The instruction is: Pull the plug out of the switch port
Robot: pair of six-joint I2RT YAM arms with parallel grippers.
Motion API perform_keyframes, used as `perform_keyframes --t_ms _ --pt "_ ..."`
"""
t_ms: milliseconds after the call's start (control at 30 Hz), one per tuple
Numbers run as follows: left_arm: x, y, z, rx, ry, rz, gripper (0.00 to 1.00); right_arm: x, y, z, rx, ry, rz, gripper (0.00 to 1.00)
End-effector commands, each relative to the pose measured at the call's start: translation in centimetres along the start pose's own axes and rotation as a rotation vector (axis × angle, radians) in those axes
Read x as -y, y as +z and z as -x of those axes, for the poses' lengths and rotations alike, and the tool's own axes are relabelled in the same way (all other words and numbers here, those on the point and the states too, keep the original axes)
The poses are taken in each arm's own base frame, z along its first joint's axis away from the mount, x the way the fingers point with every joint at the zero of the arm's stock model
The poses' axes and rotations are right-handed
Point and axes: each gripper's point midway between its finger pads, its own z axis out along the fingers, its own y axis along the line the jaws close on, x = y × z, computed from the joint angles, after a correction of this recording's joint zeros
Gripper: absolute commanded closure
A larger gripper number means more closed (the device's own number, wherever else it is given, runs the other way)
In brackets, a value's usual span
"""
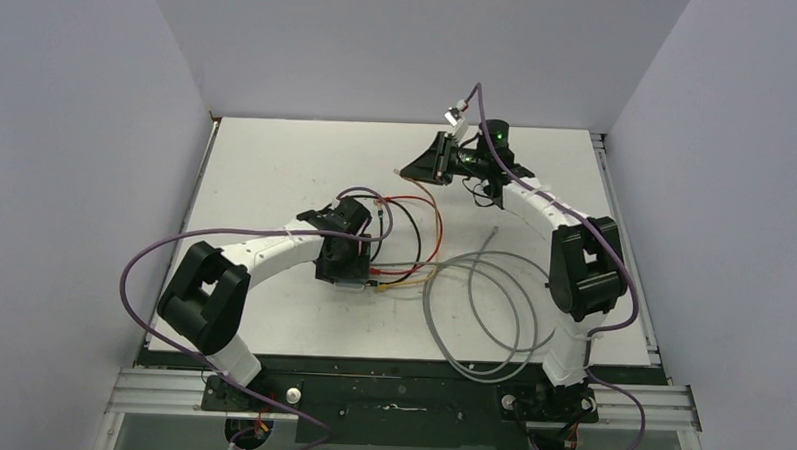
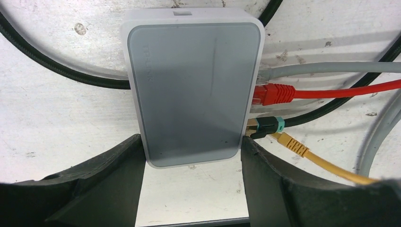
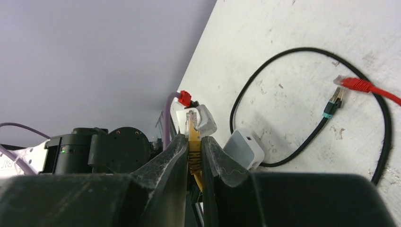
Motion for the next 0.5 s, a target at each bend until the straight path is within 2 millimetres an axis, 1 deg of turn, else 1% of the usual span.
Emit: perform_keyframes --t_ms 0,67,300,467 --pt "0.3 -1.2 0.8 0.052 0.020 -0.024 1.00 -6.2 -2.8 5.3 0.161 -0.179 0.055 0.95" --pt "0.2 -1.2 0.7 0.051 0.018 -0.020 1.00 -6.8 -3.7 6.2 0.189 -0.217 0.025 0.95" --pt "-0.3 -1.2 0.4 0.050 0.012 0.000 1.00 -7.8 -7.2 9.2 0.274 -0.340 -0.142 0.95" --pt "-0.5 -1.3 0.2 0.048 0.012 0.008 1.00 -9.8 -9.9 11.5 0.355 -0.441 -0.238 0.95"
